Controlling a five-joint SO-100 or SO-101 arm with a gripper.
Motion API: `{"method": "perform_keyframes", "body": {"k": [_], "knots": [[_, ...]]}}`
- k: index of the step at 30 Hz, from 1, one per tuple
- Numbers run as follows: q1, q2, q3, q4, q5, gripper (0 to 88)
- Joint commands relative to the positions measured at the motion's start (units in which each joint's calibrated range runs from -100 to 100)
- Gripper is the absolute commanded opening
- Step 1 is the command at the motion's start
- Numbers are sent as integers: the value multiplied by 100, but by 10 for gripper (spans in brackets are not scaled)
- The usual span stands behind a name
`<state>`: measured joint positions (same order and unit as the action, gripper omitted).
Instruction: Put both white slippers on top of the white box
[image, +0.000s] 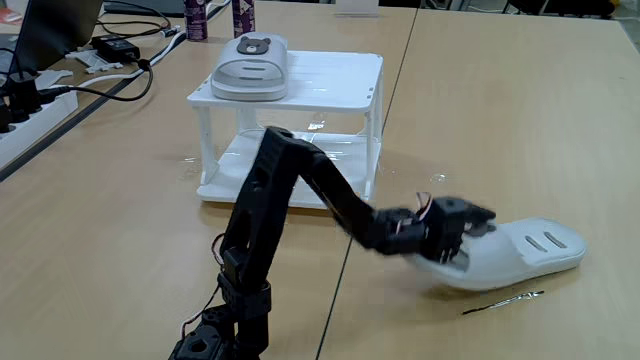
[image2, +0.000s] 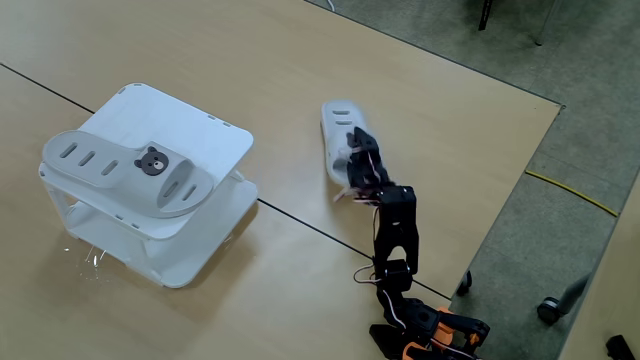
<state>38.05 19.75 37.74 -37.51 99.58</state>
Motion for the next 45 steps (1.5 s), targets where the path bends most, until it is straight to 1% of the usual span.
{"method": "perform_keyframes", "body": {"k": [1, 8, 14, 17, 24, 28, 35, 45], "knots": [[-261, -1794, -1496, 1974, 42, 8], [-524, -2770, -2659, 3570, 42, 8], [-771, -3713, -2687, 4243, 42, 8], [-1157, -4184, -2687, 4623, 42, 8], [-2473, -4428, -2705, 4674, 42, 8], [-2983, -4260, -2948, 4674, 42, 8], [-3057, -3233, -4301, 4674, 42, 8], [-3065, -1761, -5330, 4623, 42, 8]]}}
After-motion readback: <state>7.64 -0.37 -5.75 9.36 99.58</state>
